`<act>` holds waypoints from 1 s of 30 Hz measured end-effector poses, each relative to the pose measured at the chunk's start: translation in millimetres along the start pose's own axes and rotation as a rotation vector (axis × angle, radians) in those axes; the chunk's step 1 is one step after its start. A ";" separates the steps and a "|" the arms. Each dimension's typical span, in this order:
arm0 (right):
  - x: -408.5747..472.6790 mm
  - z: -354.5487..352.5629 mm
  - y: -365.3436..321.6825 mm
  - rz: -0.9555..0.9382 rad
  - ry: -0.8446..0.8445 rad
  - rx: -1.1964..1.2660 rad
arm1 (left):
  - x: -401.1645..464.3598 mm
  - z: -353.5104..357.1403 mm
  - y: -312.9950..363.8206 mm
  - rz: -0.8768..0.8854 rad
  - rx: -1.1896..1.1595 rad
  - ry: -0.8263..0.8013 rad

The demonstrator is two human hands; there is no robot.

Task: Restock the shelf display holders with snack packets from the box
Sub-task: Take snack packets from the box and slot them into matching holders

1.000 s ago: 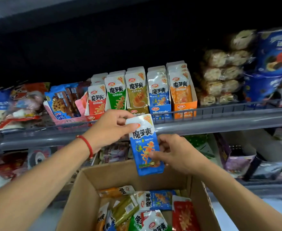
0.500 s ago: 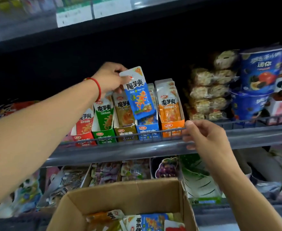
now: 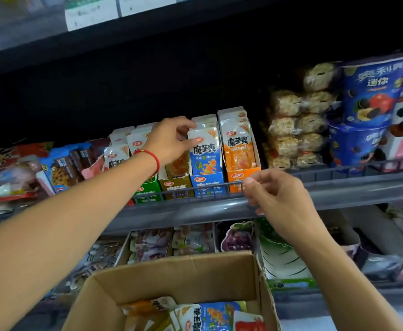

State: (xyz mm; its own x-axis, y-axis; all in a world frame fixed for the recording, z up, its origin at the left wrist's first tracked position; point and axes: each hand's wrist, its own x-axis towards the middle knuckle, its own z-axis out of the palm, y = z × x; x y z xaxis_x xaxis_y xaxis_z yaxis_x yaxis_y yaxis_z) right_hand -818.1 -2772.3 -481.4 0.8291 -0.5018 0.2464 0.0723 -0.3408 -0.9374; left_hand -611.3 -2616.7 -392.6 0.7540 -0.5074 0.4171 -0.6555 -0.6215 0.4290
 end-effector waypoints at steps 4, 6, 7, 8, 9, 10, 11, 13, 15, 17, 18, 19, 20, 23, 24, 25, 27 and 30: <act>-7.9 8.0 4.7 0.003 -0.072 -0.070 | -45.3 -15.2 -3.9 0.031 0.035 0.127; -14.0 15.6 5.9 -0.006 -0.138 -0.103 | -86.2 -20.5 -6.2 0.048 0.010 0.128; -18.4 20.4 5.5 -0.010 -0.195 -0.114 | -109.7 -21.6 -9.4 0.059 -0.003 0.107; -23.4 25.9 5.4 -0.019 -0.258 -0.130 | -134.8 -21.0 -14.2 0.065 -0.024 0.071; -29.0 31.5 5.8 -0.033 -0.316 -0.156 | -160.1 -18.4 -20.3 0.061 -0.060 0.017; -34.8 37.6 6.4 -0.048 -0.372 -0.199 | -185.1 -15.0 -26.6 0.046 -0.107 -0.045; -41.3 44.3 7.7 -0.060 -0.426 -0.254 | -208.6 -10.9 -33.0 0.026 -0.151 -0.107; -53.4 60.3 15.4 -0.071 -0.517 -0.406 | -246.0 -0.6 -49.7 -0.032 -0.196 -0.214; -65.6 79.9 32.4 -0.045 -0.615 -0.601 | -268.6 9.4 -68.3 -0.118 -0.198 -0.326; -77.9 100.0 51.4 0.000 -0.756 -0.839 | -280.0 19.4 -87.0 -0.166 -0.145 -0.522; -82.3 107.8 60.3 0.011 -0.830 -0.946 | -284.0 25.8 -95.7 -0.174 -0.097 -0.630; -85.0 113.6 69.1 0.017 -0.907 -1.040 | -286.8 31.7 -102.1 -0.176 -0.035 -0.722; -86.5 118.1 77.2 0.017 -1.002 -1.107 | -289.2 36.1 -106.1 -0.177 0.040 -0.794; -94.5 125.6 102.4 -0.003 -1.328 -1.161 | -289.4 41.2 -107.1 -0.125 0.133 -0.846; -99.2 128.3 112.9 -0.016 -1.400 -1.215 | -288.1 39.8 -105.6 -0.114 0.107 -0.813; -105.3 131.5 120.4 -0.037 -1.442 -1.304 | -286.5 37.8 -104.4 -0.111 0.067 -0.771; -114.9 135.5 134.5 -0.149 -1.463 -1.471 | -281.7 34.6 -102.9 -0.096 0.007 -0.707; -117.2 137.2 144.0 -0.405 -1.451 -1.654 | -279.0 34.0 -101.5 -0.079 -0.013 -0.677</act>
State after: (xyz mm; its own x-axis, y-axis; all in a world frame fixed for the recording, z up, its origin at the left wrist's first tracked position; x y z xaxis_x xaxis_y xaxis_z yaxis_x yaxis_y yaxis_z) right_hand -828.9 -2653.5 -679.0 0.6690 0.2280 -0.7074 0.5490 -0.7932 0.2636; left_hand -753.8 -2432.4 -579.7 0.6564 -0.7254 -0.2074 -0.5951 -0.6668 0.4486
